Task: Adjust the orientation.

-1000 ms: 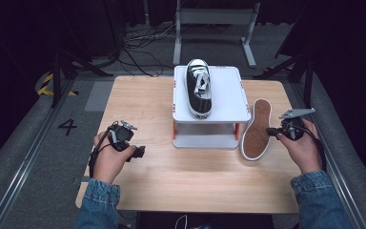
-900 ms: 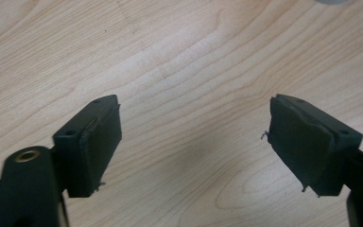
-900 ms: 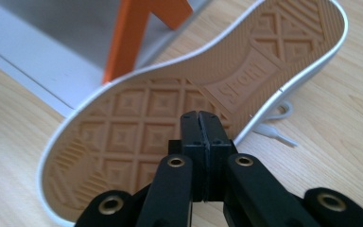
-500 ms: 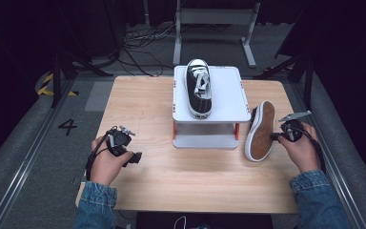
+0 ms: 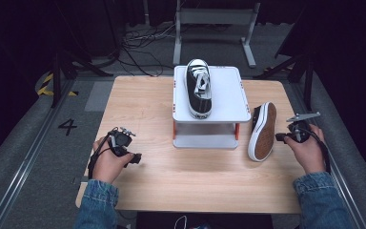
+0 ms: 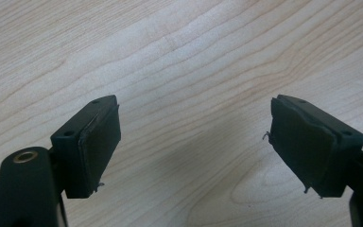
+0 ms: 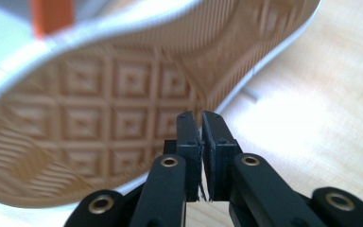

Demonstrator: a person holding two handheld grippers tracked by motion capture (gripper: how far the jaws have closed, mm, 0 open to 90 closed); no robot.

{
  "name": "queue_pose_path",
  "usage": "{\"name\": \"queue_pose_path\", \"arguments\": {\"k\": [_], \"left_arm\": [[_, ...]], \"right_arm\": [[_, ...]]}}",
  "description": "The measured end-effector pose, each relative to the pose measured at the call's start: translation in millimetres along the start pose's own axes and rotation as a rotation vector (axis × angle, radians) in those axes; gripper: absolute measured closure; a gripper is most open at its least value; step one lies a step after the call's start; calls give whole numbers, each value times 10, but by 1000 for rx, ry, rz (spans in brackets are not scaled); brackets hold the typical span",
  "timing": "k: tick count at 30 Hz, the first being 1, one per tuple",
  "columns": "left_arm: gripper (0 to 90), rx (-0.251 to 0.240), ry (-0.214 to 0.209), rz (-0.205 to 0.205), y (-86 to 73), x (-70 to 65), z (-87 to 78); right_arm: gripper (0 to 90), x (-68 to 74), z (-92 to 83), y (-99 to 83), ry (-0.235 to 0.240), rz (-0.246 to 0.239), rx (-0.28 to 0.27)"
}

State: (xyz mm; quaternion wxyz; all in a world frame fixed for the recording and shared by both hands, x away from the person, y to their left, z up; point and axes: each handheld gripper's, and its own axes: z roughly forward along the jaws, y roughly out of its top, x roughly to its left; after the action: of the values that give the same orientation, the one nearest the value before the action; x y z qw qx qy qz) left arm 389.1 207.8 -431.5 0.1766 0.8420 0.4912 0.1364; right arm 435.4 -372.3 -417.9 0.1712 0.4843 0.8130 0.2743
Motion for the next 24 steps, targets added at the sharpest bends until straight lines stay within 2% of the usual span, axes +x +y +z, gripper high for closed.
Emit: {"name": "queue_pose_path", "arguments": {"k": [2, 5, 7, 10, 13, 19, 24], "left_arm": [[176, -3, 4, 9, -39, -8, -19], [179, -8, 6, -13, -111, -16, -49], [180, -5, 6, -13, -146, -16, -58], [182, 7, 13, -21, -231, -20, -78], [183, 13, 21, -31, -307, -22, -99], [182, 11, 27, -43, -334, 10, -109], [184, 10, 1, -12, -226, -13, -58]], "right_arm": [[873, 44, -98, 90, 1, -17, -38], [870, 173, -182, 250, 11, -57, -84], [870, 224, -192, 303, 16, -75, -96], [870, 377, -141, 451, 36, -126, -117], [870, 474, 0, 541, 54, -158, -97], [890, 507, 102, 548, 30, -168, -26], [900, 399, -11, 454, 19, -116, -60]]}}
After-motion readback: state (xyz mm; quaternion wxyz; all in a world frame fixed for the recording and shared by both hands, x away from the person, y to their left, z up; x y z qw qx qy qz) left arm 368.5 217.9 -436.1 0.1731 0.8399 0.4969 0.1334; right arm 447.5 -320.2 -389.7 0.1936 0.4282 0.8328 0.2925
